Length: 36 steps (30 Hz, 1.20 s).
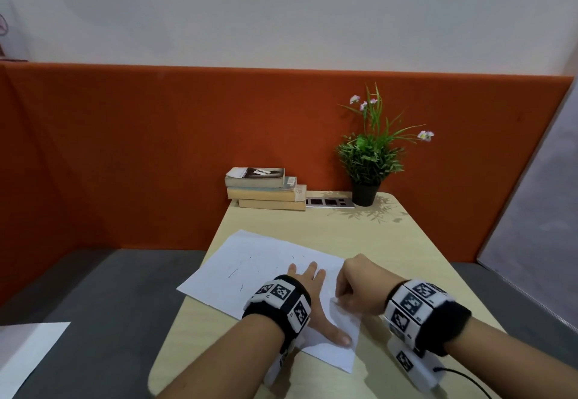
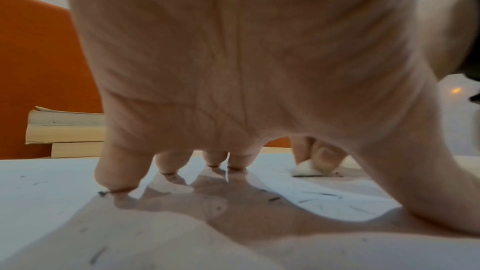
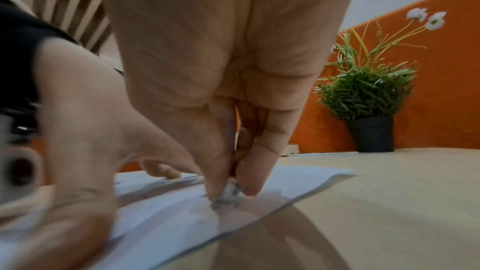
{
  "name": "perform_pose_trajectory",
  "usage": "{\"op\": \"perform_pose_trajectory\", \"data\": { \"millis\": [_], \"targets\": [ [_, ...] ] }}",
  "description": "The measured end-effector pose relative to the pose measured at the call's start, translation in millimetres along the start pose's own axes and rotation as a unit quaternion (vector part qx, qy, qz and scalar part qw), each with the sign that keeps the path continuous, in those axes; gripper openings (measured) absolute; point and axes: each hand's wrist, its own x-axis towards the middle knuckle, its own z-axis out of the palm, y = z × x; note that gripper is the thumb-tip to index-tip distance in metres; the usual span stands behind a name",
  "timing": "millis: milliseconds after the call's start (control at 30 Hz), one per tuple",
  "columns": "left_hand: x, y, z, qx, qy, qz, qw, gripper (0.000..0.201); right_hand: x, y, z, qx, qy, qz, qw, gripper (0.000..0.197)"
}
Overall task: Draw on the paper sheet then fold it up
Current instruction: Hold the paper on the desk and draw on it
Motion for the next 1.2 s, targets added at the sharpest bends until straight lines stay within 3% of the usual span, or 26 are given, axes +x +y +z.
{"op": "perform_pose_trajectory", "data": {
  "millis": [200, 367, 467, 667, 933, 1200],
  "targets": [
    [0, 1, -1, -0.008, 0.002, 0.002, 1.0, 0.139, -22, 1, 3, 0.026, -0.062, -0.022, 0.997, 0.01],
    [-2, 1, -1, -0.006, -0.003, -0.001, 1.0, 0.138, 8, 8, -9, -0.007, 0.006, 0.001, 1.0, 0.015],
    [-2, 1, -2, -0.006, -0.003, -0.001, 1.0, 0.139, 8, 7, -7, -0.005, 0.013, 0.013, 1.0, 0.018],
    [-3, 3, -3, 0.0, -0.005, -0.001, 1.0, 0.138, -20, 1, 0, 0.034, -0.059, -0.025, 0.997, 0.012],
    [-5, 3, -5, -0.003, -0.02, -0.011, 1.0, 0.138, 9, 16, -7, -0.011, 0.017, 0.019, 1.0, 0.016],
    [-4, 4, -4, 0.005, -0.009, -0.006, 1.0, 0.137, -20, -1, 2, 0.012, -0.065, -0.033, 0.997, 0.009]
  ]
}}
